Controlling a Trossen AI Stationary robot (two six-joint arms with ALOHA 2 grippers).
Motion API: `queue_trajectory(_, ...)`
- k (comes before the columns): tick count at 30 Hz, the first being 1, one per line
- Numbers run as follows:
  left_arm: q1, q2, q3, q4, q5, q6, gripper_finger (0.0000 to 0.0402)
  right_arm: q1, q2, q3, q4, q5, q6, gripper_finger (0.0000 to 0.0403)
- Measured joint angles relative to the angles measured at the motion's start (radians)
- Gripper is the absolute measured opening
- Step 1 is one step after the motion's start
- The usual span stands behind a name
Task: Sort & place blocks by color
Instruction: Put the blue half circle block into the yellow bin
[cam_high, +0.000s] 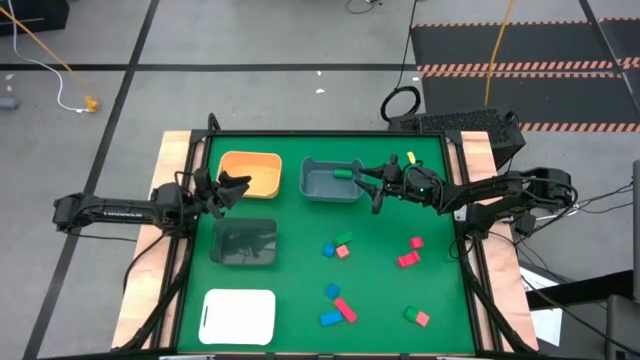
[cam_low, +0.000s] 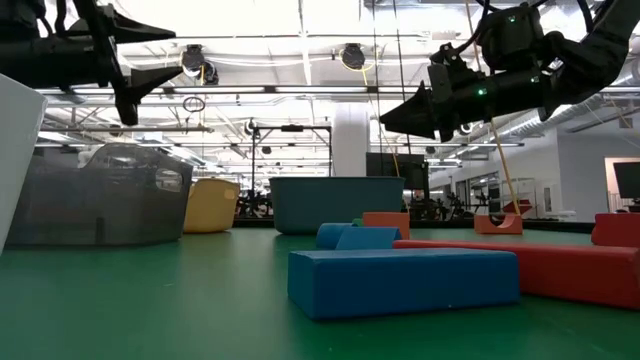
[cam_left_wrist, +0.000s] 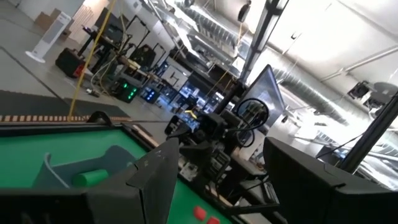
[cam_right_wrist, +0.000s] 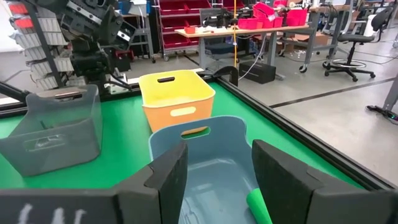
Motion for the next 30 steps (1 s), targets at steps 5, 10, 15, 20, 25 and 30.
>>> queue_trajectory(5, 0.000, 0.000, 0.000, 0.000, -0.028, -0.026, 0.0237, 0.000, 0.000, 0.000, 0.000, 0.000, -0.018, 0.0171)
queue_trajectory(10, -0.021, 0.054, 0.002, -0.006, -0.034, -0.045, 0.0237, 0.013, 0.000, 0.000, 0.000, 0.002, -0.099, 0.0171)
queue_trajectory(15, -0.046, 0.178, 0.083, 0.000, -0.053, 0.010, 0.0237, 0.047, 0.000, 0.000, 0.026, 0.006, -0.216, 0.0171)
queue_trajectory(20, -0.074, 0.345, 0.239, -0.063, -0.053, 0.147, 0.0237, 0.062, 0.000, 0.000, 0.077, 0.055, -0.268, 0.0171)
queue_trajectory(25, -0.104, 0.534, 0.407, -0.185, -0.053, 0.226, 0.0237, 0.063, -0.011, 0.000, 0.084, 0.076, -0.255, 0.0171)
queue_trajectory(30, -0.146, 0.718, 0.524, -0.248, -0.052, 0.294, 0.0237, 0.063, -0.035, 0.000, 0.065, 0.233, -0.188, 0.0171)
